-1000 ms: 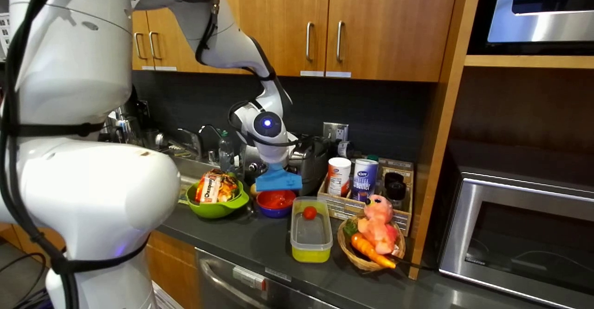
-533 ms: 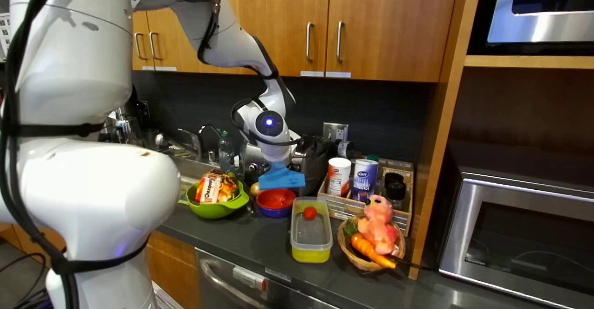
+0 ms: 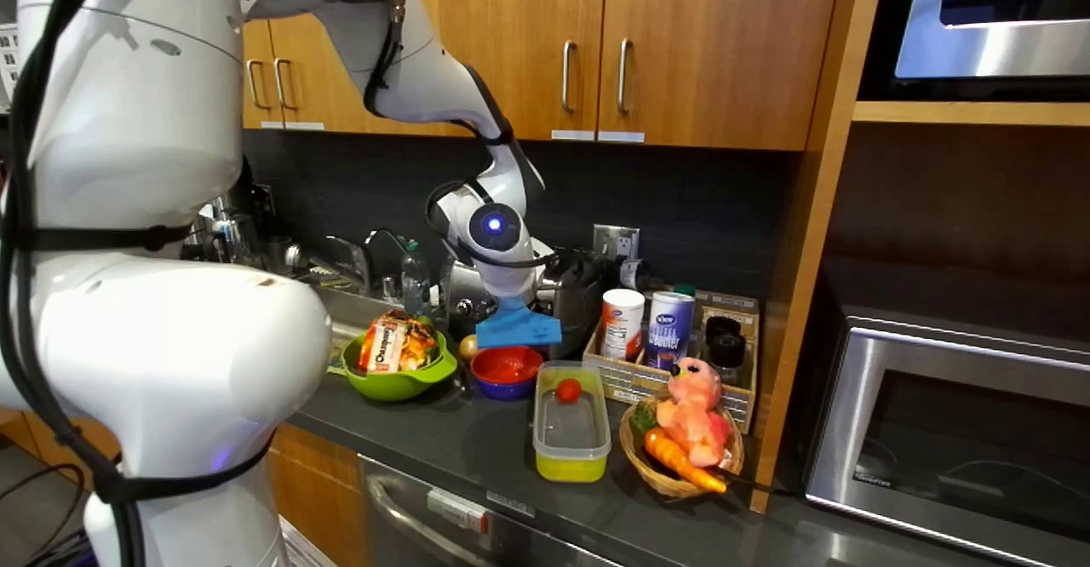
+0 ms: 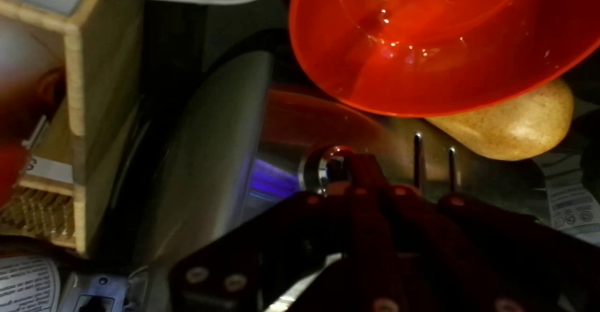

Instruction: Press the right knob on the toaster

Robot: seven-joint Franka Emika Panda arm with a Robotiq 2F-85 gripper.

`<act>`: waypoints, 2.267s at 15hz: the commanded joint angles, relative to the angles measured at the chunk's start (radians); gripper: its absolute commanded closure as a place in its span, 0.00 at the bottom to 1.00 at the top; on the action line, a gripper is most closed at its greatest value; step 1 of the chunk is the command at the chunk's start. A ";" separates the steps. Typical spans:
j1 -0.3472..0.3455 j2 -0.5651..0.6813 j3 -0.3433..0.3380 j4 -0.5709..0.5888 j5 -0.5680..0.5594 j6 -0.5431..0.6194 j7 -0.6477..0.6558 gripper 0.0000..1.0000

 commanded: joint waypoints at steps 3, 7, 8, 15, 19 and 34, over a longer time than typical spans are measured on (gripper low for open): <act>0.001 0.002 -0.019 0.020 0.068 -0.016 -0.055 1.00; 0.001 0.012 -0.016 0.033 0.087 -0.021 -0.061 1.00; 0.000 0.019 -0.015 0.038 0.084 -0.022 -0.057 1.00; -0.003 0.040 -0.014 0.054 0.077 -0.026 -0.044 1.00; -0.002 0.038 -0.013 0.052 0.075 -0.023 -0.042 1.00; 0.019 -0.019 0.063 -0.063 0.044 0.009 0.048 1.00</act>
